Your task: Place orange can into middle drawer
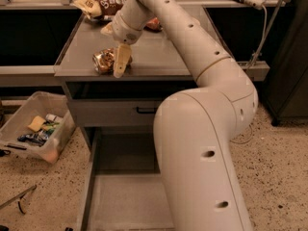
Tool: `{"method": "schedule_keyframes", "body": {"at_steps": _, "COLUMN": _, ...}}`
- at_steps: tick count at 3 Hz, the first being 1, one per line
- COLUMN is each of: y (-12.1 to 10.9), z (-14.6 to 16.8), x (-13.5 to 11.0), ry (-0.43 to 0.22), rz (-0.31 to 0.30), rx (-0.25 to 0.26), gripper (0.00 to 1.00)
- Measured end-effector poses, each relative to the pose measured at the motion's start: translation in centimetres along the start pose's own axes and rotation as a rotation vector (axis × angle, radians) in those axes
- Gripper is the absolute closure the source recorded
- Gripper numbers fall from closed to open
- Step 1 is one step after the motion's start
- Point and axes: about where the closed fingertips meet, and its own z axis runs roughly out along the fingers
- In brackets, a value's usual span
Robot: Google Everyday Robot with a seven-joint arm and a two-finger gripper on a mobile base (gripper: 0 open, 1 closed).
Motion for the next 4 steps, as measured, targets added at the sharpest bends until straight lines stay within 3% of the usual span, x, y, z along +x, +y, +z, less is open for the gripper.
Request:
{"method": "schedule_keyframes", "body": {"at_steps": 1, "y": 0.01, "z": 0.03, "x": 0.00, "ry": 0.000, "rz": 0.000, "rx": -0.001, "gripper": 0.19}}
{"method": "schedule_keyframes", "body": {"at_steps": 4, "y": 0.71, "z": -0.25, "x": -0.30, "ry": -0.006, "rz": 0.000, "rx": 0.022, "gripper": 0.89}}
